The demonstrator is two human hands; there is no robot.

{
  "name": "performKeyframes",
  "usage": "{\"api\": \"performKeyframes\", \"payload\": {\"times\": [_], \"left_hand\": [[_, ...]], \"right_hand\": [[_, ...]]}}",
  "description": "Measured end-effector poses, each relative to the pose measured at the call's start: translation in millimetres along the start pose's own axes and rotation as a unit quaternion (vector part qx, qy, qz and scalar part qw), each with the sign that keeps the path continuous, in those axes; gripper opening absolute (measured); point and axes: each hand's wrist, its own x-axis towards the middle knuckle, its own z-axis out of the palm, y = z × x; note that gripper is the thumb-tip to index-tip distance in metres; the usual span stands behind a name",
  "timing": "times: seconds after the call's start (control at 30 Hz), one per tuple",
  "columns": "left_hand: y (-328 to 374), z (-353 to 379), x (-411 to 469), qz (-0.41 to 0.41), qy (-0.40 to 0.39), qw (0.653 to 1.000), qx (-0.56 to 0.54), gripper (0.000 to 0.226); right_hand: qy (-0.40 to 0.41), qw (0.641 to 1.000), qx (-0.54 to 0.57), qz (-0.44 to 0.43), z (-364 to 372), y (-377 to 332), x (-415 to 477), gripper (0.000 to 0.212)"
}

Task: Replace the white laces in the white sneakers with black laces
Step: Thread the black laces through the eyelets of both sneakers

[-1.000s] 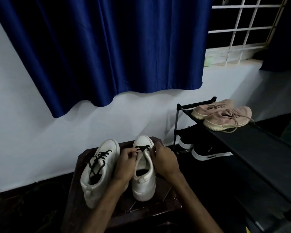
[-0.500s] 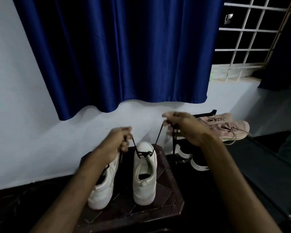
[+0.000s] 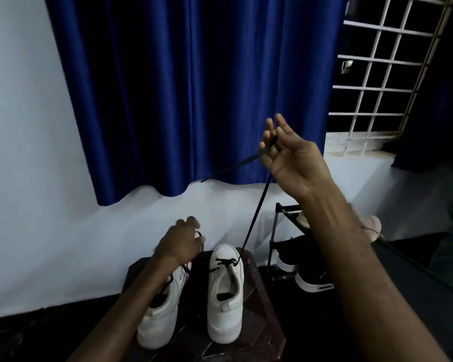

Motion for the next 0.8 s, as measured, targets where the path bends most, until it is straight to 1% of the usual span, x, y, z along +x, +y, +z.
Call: {"api": "performKeyframes", "payload": {"times": [0.03, 0.07, 0.1, 0.13, 0.17, 0.2, 0.23, 0.3, 0.43, 0.5, 0.63, 0.67, 0.7, 0.73, 0.77, 0.8], "left_hand": [[3.8, 0.7, -2.6, 0.000, 0.038, 0.997, 0.065, 0.028], [13.2, -2.4, -6.0, 0.009, 0.077, 0.996, 0.054, 0.028], [26.5, -10.2, -10.6, 0.020, 0.099, 0.994, -0.037, 0.031], [42.2, -20.7, -15.4, 0.025, 0.097, 0.977, -0.189, 0.039], [59.0, -31.4, -20.1, 0.020, 0.050, 0.936, -0.347, 0.049], [73.0, -39.4, -22.2, 0.016, -0.010, 0.889, -0.457, 0.055], [83.6, -46.2, -23.4, 0.029, -0.046, 0.865, -0.498, 0.057], [95.4, -53.4, -25.8, 0.072, -0.079, 0.867, -0.486, 0.051], [93.8, -43.5, -27.7, 0.111, -0.160, 0.878, -0.437, 0.033], [88.6, -34.7, -29.4, 0.121, -0.163, 0.883, -0.423, 0.028], [69.8, -31.6, -28.1, 0.064, -0.148, 0.867, -0.471, 0.025], [64.0, -32.2, -27.1, 0.060, -0.134, 0.873, -0.466, 0.023], [58.8, -32.4, -26.2, 0.062, -0.114, 0.884, -0.450, 0.022], [54.4, -31.7, -25.0, 0.070, -0.087, 0.899, -0.424, 0.022], [51.1, -30.4, -23.1, 0.083, -0.054, 0.918, -0.385, 0.021], [49.2, -29.0, -20.8, 0.098, -0.019, 0.938, -0.332, 0.020]], "right_hand": [[0.011, 1.000, -0.007, -0.010, 0.8, 2.7, 0.4, 0.031], [0.022, 0.999, -0.022, -0.020, 1.3, 6.0, 0.5, 0.032], [0.032, 0.998, -0.036, -0.029, 0.9, 10.2, 0.7, 0.033], [0.040, 0.998, -0.046, -0.036, 0.7, 14.6, 0.9, 0.034], [0.046, 0.997, -0.051, -0.039, 0.2, 19.7, 0.9, 0.035], [0.049, 0.997, -0.051, -0.038, 0.0, 24.6, -0.1, 0.036], [0.053, 0.997, -0.049, -0.036, -1.1, 29.0, -0.4, 0.036], [0.063, 0.997, -0.035, -0.031, -5.2, 37.5, 0.0, 0.037], [0.085, 0.996, 0.005, -0.029, -14.1, 50.8, 1.1, 0.035], [0.088, 0.996, 0.003, -0.025, -18.9, 54.1, 0.9, 0.035], [0.118, 0.992, -0.018, -0.028, -35.4, 52.0, -1.7, 0.035], [0.129, 0.990, -0.042, -0.027, -42.9, 50.3, -2.9, 0.035], [0.133, 0.987, -0.090, -0.022, -50.3, 48.4, -4.3, 0.034], [0.133, 0.975, -0.179, -0.004, -58.9, 47.1, -5.9, 0.031], [0.131, 0.935, -0.329, 0.023, -66.0, 46.1, -8.7, 0.026], [0.123, 0.841, -0.524, 0.054, -74.3, 46.1, -10.8, 0.023]]}}
